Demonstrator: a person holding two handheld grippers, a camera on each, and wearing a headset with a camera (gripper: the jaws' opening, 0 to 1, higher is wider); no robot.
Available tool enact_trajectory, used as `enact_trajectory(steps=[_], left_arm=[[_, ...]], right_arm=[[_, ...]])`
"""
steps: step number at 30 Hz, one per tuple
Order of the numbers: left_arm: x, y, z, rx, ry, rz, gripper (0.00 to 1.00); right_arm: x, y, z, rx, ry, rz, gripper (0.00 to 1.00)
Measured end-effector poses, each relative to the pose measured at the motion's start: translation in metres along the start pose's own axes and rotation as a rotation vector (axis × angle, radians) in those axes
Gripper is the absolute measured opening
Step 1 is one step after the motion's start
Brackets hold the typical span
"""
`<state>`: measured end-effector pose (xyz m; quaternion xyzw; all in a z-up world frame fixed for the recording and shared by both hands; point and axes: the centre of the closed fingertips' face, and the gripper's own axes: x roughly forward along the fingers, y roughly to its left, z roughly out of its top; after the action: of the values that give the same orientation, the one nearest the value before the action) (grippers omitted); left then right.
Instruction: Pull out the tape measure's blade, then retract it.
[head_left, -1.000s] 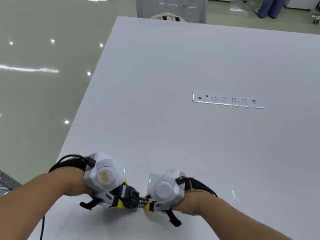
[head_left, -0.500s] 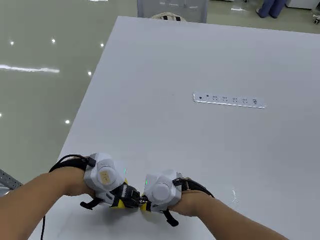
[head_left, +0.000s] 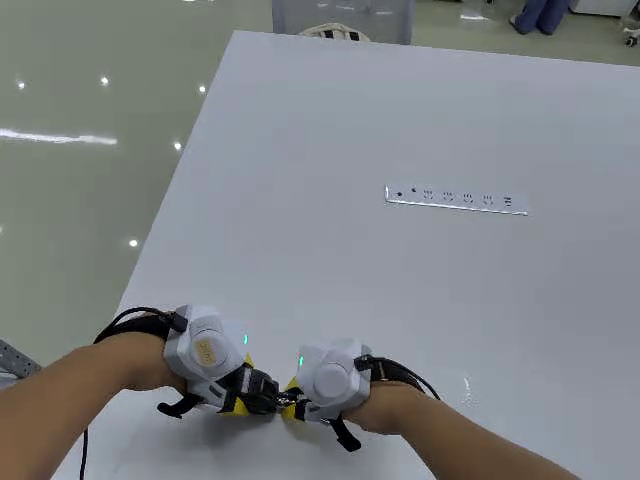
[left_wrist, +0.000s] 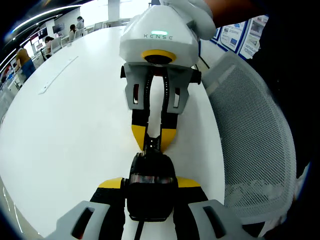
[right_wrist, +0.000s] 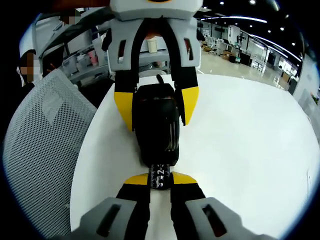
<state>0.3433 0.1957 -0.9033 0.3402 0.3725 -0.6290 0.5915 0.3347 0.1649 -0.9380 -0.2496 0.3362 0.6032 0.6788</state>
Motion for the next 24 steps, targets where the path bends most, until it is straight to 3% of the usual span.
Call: enact_trajectory(steps=[5, 24], left_arm=[[0.0001, 0.0001, 0.0, -0.001, -0.002, -0.001, 0.34], [0.0003, 0.0007, 0.0002, -0.012, -0.008, 0.0, 0.34]], right_arm=[[0.0005, 0.0017, -0.0003, -0.043, 0.016, -0.003, 0.13], [-0.0054, 0.0, -0.0075, -0.004, 0.028, -0.009, 0.14]])
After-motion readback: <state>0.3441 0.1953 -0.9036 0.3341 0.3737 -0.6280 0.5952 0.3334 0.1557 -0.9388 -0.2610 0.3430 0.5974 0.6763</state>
